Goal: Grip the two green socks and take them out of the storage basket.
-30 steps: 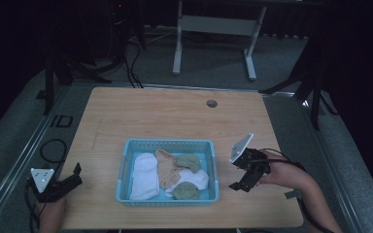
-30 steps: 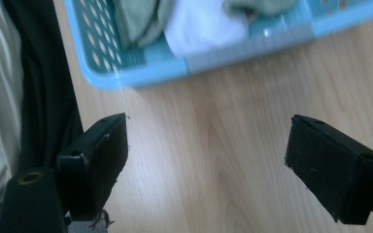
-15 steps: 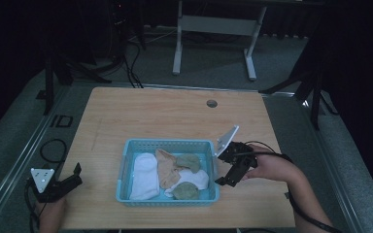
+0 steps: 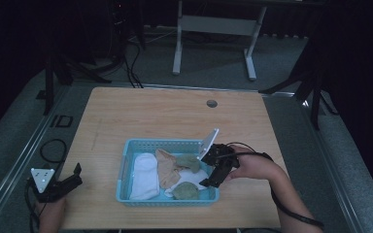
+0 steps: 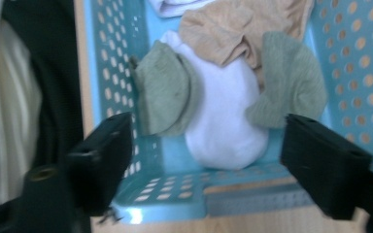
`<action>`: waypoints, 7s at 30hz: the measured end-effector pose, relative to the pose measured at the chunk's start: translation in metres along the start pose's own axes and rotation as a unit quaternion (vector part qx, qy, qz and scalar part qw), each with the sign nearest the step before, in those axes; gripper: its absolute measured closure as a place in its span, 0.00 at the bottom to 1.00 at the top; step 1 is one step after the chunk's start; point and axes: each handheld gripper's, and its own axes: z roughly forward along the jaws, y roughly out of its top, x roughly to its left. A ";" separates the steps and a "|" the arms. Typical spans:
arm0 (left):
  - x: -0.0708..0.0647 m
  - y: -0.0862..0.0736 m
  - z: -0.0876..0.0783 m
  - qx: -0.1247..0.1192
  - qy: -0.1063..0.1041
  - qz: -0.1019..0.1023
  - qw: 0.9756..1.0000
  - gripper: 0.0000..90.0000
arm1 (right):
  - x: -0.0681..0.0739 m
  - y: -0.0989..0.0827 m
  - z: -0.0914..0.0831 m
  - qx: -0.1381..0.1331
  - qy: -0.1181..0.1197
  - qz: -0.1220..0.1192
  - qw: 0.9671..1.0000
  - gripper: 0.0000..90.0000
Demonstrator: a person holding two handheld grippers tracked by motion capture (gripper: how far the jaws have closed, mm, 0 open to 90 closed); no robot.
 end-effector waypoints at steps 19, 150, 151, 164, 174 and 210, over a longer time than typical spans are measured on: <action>0.000 0.000 0.000 0.002 -0.001 0.001 1.000 0.00 | 0.009 0.022 0.059 0.043 0.022 -0.052 0.997 0.59; 0.000 0.000 0.000 0.007 0.004 0.002 1.000 0.00 | -0.032 -0.175 0.016 0.052 -0.050 0.181 0.981 0.86; 0.000 0.000 0.000 0.007 0.004 0.002 1.000 0.00 | -0.032 -0.175 0.015 0.052 -0.049 0.182 0.981 0.86; 0.000 0.000 0.000 0.007 0.004 0.002 1.000 0.00 | -0.035 -0.161 -0.012 0.049 -0.079 0.182 0.979 0.69; 0.000 0.000 0.000 0.007 0.004 0.002 1.000 0.00 | -0.036 -0.133 -0.027 0.036 -0.090 0.151 0.984 0.65; 0.000 0.000 0.000 0.007 0.001 0.002 1.000 0.00 | -0.026 -0.014 -0.007 0.016 -0.058 0.036 0.998 0.67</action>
